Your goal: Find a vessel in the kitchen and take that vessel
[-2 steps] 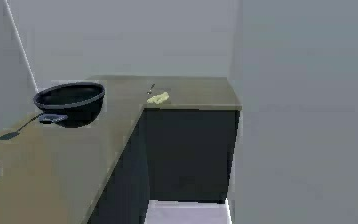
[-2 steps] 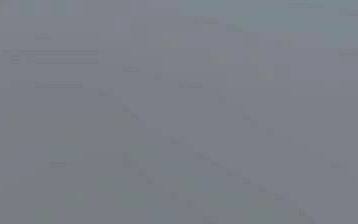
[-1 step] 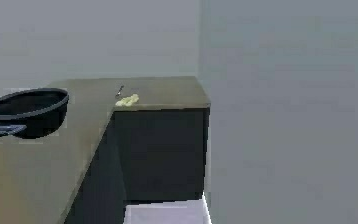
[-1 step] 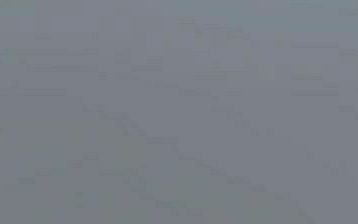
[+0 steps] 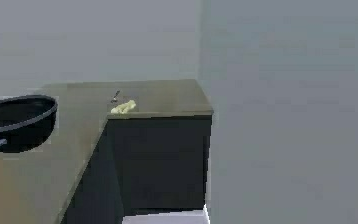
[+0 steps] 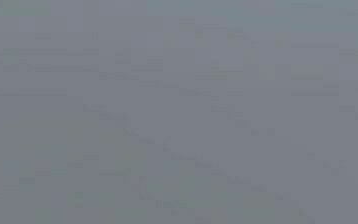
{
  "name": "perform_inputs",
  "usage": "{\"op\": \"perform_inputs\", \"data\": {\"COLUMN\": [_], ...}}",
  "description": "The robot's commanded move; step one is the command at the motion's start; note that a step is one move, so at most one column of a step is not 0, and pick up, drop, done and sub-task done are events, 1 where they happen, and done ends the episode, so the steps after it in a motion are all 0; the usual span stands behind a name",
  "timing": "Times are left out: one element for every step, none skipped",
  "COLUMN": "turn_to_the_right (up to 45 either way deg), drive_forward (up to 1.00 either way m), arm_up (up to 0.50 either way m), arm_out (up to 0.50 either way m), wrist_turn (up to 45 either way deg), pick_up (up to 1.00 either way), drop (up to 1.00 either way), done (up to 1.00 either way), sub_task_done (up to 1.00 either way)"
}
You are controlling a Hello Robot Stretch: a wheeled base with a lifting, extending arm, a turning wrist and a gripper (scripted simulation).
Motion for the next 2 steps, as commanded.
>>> {"op": "perform_inputs", "data": {"turn_to_the_right": [-45.0,-45.0], "drive_forward": [0.0,0.0], "arm_up": [0.0,0.0], "arm_out": [0.0,0.0], "wrist_turn": [0.0,0.0], "pick_up": [0.0,0.0], "drop": [0.0,0.0], "done": [0.0,0.0], "sub_task_done": [0.0,0.0]}}
